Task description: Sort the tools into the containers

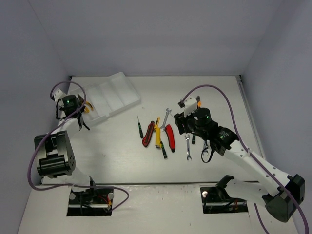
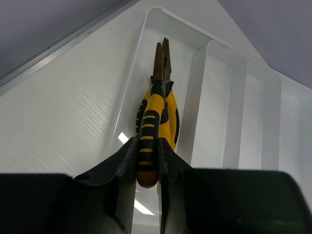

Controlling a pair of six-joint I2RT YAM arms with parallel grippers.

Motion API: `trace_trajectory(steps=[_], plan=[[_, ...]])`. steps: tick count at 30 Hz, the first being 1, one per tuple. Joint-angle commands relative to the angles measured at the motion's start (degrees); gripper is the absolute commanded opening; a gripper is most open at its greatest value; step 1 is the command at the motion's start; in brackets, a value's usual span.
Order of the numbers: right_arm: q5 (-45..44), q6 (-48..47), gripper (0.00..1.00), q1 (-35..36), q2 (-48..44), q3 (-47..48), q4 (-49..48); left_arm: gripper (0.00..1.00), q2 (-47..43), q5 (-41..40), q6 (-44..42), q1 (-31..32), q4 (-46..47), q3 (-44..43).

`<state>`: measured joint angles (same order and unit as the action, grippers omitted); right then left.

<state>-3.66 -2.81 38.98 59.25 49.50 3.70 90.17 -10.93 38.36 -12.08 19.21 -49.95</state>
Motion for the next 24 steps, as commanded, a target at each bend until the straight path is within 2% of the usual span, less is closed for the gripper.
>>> trace_trajectory(steps=[1, 4, 8, 12, 14, 19, 24], plan=[[-0.21, 0.00, 0.56, -0.40, 0.26, 0.34, -3.17, 0.00, 1.76, 5.29, -0.30, -0.31, 11.37, -2.25], [-1.30, 0.45, 0.56, -0.60, 0.79, 0.43, -3.17, 0.02, 2.79, 5.51, 0.92, -0.38, 11.35, -1.87], [-1.80, 0.52, 0.56, -1.06, 0.55, 0.46, -3.17, 0.41, 1.33, 4.56, 1.25, -0.36, 10.91, -0.79], [-2.95, 0.74, 0.56, -1.26, 0.58, 0.67, -3.17, 0.60, -2.21, 2.76, 0.86, -0.31, 7.86, -0.12], [-4.91, 1.44, 0.56, -1.51, 0.98, 1.00, -3.17, 0.64, -3.92, 3.19, -0.42, -0.31, 5.38, -0.96], [-7.94, 5.59, 0.56, -5.60, 5.01, 3.52, -3.17, 0.69, -10.95, 5.01, -2.48, -0.20, -4.75, -4.27], [-5.21, 11.47, 0.55, -14.21, 13.71, 7.15, -3.17, 0.73, -16.92, 8.65, -6.90, 0.66, -27.84, -13.98]])
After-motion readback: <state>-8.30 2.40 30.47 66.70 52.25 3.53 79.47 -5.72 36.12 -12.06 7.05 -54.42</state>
